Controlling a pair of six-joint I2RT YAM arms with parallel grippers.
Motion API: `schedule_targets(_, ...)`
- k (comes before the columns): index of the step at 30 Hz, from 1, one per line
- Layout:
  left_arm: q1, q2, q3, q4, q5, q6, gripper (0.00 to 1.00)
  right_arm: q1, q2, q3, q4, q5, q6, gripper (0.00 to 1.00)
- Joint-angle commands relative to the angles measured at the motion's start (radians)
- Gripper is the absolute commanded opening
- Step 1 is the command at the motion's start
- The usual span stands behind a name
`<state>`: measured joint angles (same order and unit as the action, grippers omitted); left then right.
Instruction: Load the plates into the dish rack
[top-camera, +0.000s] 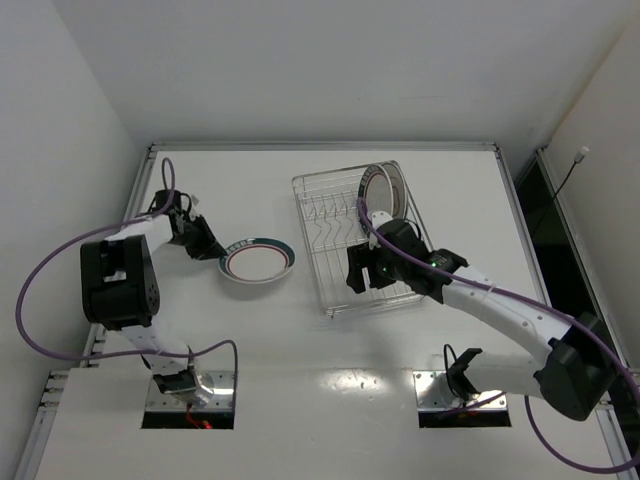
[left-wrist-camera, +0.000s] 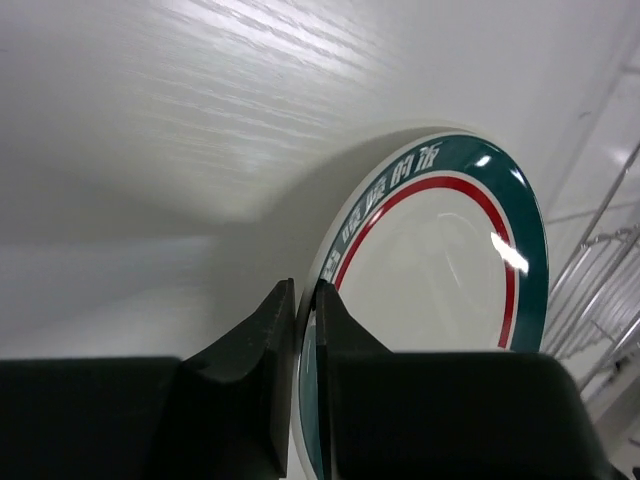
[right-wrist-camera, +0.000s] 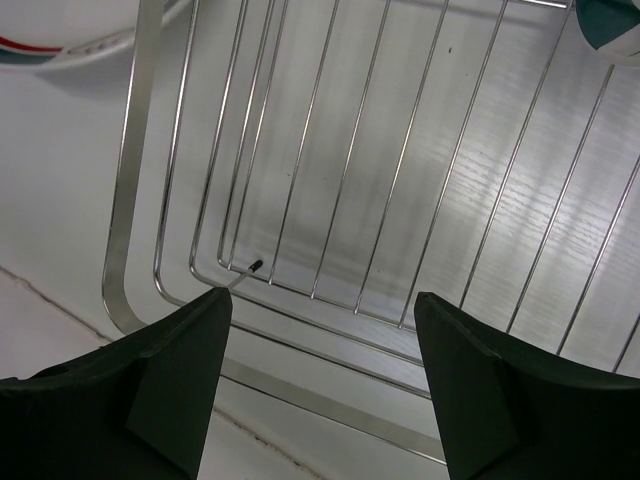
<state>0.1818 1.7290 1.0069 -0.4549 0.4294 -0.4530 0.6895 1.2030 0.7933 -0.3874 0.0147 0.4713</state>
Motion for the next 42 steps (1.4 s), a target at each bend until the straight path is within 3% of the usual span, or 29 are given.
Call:
schedule_targets(1,0.002,-0.087,0.01,-0.024,-0.251,-0.025,0.0,-0.004,0.003,0.021,0.048,-0.012,0.007,0.71)
schedule_targets(11,0.002,-0.302,-0.028,0.042,-0.317,-0.056,0.0,-0.004,0.001,0.033,0.048,-0.021,0.007,0.71)
schedule_targets(17,0.002,-0.41,-0.062,0.149,-0.144,-0.056,0.0,-0.014,-0.074,0.032,0.148,-0.097,0.061,0.79)
schedule_targets(26,0.002,-0.456,-0.102,0.268,0.064,-0.056,0.0,-0.035,-0.022,0.115,0.206,-0.205,0.092,0.8)
schedule_targets(32,0.002,-0.509,-0.102,0.286,0.078,-0.065,0.0,-0.056,0.134,0.198,0.281,-0.467,0.125,0.8)
schedule_targets(42,0.012,-0.571,-0.134,0.397,0.233,-0.084,0.0,-0.087,0.276,0.196,0.504,-0.614,0.296,0.8)
